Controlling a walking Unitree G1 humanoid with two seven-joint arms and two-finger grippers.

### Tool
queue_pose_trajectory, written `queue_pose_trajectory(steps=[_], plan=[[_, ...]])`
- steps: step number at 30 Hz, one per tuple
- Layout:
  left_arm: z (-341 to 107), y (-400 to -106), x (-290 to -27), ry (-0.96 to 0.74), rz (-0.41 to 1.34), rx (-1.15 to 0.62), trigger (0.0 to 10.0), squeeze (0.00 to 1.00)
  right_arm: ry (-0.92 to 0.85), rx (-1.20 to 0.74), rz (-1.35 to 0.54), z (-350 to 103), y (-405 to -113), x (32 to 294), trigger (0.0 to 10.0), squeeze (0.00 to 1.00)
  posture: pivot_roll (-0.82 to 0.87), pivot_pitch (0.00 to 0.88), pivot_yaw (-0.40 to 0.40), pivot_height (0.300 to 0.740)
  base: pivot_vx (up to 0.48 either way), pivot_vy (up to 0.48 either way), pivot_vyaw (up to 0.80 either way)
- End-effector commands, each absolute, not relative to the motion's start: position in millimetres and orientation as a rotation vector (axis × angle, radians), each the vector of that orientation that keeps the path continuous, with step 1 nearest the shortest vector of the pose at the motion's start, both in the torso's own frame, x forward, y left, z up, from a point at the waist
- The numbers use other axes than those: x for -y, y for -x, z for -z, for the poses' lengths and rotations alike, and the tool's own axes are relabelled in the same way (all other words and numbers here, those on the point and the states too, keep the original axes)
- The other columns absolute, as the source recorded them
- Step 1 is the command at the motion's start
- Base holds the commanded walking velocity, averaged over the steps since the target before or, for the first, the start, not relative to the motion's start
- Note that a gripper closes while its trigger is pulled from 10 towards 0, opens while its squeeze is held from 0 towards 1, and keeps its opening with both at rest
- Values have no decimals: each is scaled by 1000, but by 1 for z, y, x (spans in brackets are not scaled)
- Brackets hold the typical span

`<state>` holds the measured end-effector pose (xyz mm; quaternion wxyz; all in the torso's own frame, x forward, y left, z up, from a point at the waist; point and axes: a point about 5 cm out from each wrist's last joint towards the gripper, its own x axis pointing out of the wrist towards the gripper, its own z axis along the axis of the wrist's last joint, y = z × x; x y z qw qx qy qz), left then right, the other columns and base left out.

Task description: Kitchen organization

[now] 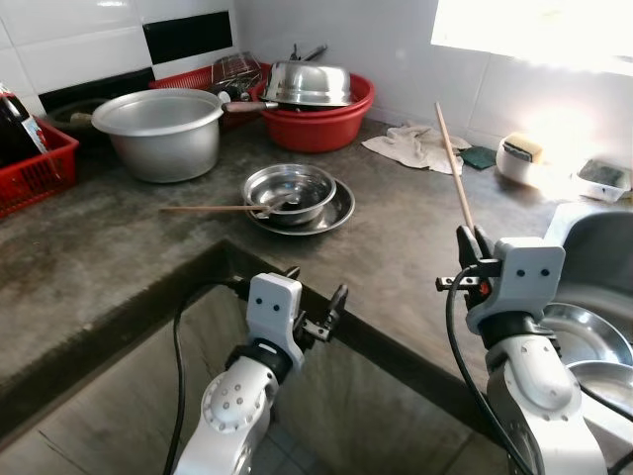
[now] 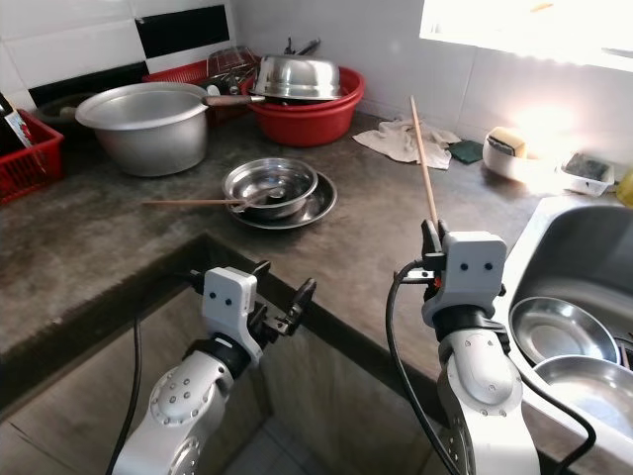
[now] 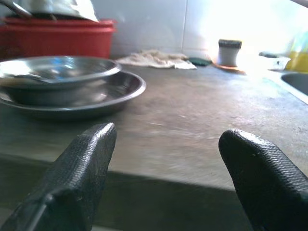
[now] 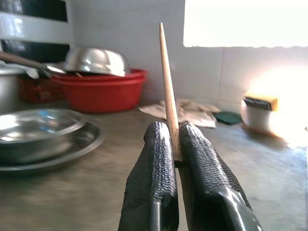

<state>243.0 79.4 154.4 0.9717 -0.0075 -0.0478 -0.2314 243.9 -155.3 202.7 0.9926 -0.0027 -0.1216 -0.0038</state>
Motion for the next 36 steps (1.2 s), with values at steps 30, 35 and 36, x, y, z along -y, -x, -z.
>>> queue_pose_trajectory(steps=[30,35,36], plan=[[-153,-249,-81,-83,463,108,10000,0,-20,233,14,-203,-247,146,10000,0,44,21,-25,740,52,52,-781],[-150,-250,-82,-99,466,104,10000,0,-10,251,9,-210,-251,146,10000,0,45,15,-26,740,175,-289,-775],[-150,-250,-82,-109,460,105,10000,0,-2,258,6,-211,-251,146,10000,0,44,13,-27,740,296,-375,0]])
